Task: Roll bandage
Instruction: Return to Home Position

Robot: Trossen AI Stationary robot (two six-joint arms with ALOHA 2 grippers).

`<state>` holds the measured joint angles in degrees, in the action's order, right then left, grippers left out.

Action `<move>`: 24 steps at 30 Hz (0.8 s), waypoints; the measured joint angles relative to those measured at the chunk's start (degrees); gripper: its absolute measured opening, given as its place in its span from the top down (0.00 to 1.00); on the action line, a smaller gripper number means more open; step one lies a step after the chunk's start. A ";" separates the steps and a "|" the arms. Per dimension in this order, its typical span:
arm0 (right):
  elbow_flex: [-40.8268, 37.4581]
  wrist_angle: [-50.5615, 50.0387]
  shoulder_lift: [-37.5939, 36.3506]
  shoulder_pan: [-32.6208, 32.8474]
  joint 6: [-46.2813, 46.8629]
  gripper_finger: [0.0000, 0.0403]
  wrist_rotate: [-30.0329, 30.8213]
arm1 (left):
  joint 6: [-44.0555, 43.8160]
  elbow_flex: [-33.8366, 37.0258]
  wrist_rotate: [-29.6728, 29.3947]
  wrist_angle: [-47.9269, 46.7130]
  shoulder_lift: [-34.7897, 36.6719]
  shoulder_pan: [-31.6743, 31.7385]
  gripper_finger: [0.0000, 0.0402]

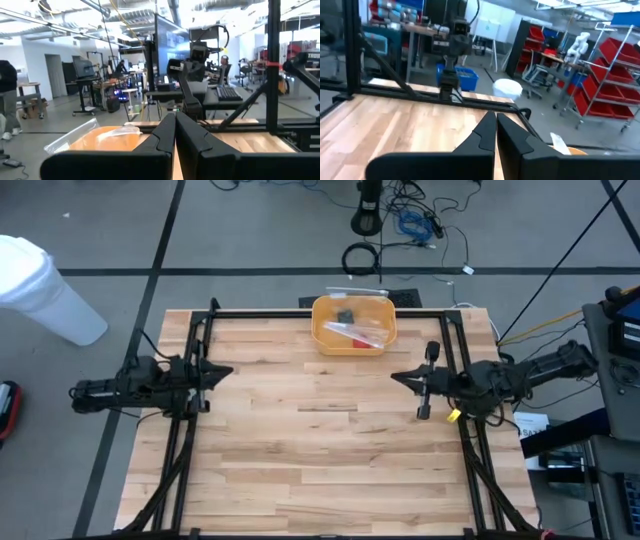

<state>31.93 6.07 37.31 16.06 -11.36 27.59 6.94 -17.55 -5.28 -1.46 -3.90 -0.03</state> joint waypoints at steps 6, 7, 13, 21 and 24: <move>-6.16 9.25 -7.59 -0.47 -0.04 1.00 -3.78 | 2.40 1.88 0.56 -1.76 1.66 0.00 0.96; -6.78 9.46 -8.75 -0.47 -0.04 1.00 -4.12 | 2.39 2.09 0.57 -1.80 1.64 0.00 0.96; -11.19 8.94 -13.78 -0.49 2.52 1.00 -3.71 | 0.90 2.26 0.74 -1.94 1.64 0.00 0.96; -15.20 4.68 -15.94 -0.60 9.27 1.00 -5.48 | -0.69 2.26 0.76 -7.30 1.64 0.00 0.96; -16.40 3.62 -15.81 -1.41 11.86 1.00 -5.48 | -5.50 3.56 0.72 -10.02 1.70 0.00 0.96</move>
<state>15.53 9.69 21.50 14.65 0.50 22.11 1.44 -13.99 -4.56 -11.48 -2.20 -0.03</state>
